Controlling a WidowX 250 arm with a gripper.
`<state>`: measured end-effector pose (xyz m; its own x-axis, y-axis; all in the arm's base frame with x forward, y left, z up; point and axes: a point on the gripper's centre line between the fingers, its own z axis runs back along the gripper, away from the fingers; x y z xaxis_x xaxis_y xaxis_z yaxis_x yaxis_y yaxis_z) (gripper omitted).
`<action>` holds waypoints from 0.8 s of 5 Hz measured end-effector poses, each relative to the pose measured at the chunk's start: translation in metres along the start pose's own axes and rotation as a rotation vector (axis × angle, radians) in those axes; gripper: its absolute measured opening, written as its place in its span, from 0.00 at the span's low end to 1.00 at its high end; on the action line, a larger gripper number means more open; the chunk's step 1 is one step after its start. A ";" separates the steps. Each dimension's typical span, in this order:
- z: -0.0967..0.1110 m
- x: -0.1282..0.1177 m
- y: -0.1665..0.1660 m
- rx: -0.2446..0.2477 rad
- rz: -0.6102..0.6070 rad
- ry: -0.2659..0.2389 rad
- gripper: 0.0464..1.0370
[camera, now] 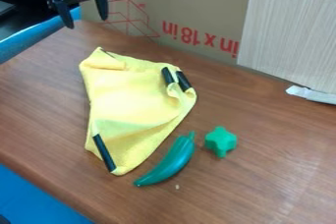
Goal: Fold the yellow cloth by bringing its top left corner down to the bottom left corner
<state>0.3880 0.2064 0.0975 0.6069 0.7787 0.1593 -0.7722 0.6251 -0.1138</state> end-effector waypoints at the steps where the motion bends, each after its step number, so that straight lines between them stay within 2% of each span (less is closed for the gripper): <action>1: -0.011 0.009 0.005 0.014 0.009 -0.001 0.96; 2: -0.018 0.012 0.013 0.036 0.007 -0.013 0.96; 3: -0.039 0.000 0.023 0.075 -0.017 0.000 0.96; 4: -0.055 -0.016 0.022 0.083 -0.037 0.026 0.96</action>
<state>0.3718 0.2104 0.0387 0.6391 0.7570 0.1358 -0.7615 0.6476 -0.0261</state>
